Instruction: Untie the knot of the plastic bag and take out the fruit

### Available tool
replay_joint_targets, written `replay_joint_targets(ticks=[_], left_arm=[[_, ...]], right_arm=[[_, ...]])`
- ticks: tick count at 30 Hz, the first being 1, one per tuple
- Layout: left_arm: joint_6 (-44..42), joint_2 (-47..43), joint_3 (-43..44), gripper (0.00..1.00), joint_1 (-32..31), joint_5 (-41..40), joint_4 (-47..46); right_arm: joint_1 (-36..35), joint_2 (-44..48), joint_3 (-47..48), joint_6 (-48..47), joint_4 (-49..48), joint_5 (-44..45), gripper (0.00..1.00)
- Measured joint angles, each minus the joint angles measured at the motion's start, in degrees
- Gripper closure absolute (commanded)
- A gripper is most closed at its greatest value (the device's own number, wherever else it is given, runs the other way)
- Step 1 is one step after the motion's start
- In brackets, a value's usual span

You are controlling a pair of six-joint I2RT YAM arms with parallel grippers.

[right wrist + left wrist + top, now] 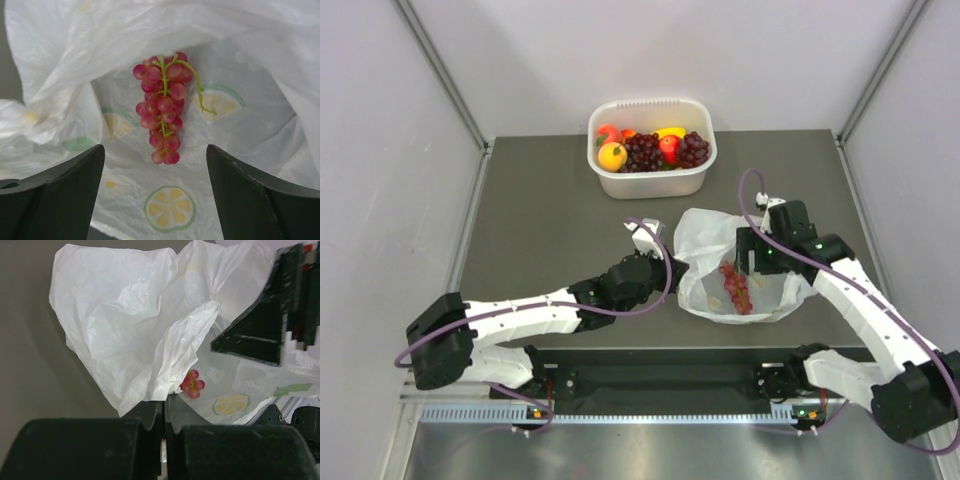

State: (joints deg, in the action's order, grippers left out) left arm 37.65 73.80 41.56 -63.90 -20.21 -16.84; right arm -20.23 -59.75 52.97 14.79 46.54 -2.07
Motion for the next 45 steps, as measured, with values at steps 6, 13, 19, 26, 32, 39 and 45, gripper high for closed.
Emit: replay_joint_targets(ticks=[6, 13, 19, 26, 32, 39, 45], left_arm=[[0.2, -0.02, -0.76, 1.0, 0.0, -0.02, -0.28], [0.2, -0.02, -0.85, 1.0, 0.0, 0.0, -0.31], [0.22, -0.02, -0.87, 1.0, 0.0, 0.0, -0.28], [0.28, -0.02, -0.87, 1.0, 0.0, 0.0, -0.28], [0.44, -0.02, -0.87, 1.0, 0.0, 0.04, -0.28], [0.44, -0.02, -0.87, 1.0, 0.0, -0.57, 0.0], [0.44, -0.15, -0.87, 1.0, 0.74, -2.51, 0.9]], right_arm=[[-4.46, -4.22, -7.8, 3.21, -6.8, 4.66, 0.13], [-8.94, -8.55, -13.35, 6.56, -15.56, 13.79, 0.13], [-8.92, -13.88, -15.89, 7.98, -22.84, 15.43, 0.24], [-8.92, -15.39, -18.45, 8.81, -28.37, 13.29, 0.55], [-8.92, -15.34, -18.34, 8.76, -28.96, 13.16, 0.92], [-8.9, -7.15, -15.3, 8.31, -22.23, 11.21, 1.0], [-8.9, -0.31, -6.73, 4.68, -14.64, 4.31, 1.0]])
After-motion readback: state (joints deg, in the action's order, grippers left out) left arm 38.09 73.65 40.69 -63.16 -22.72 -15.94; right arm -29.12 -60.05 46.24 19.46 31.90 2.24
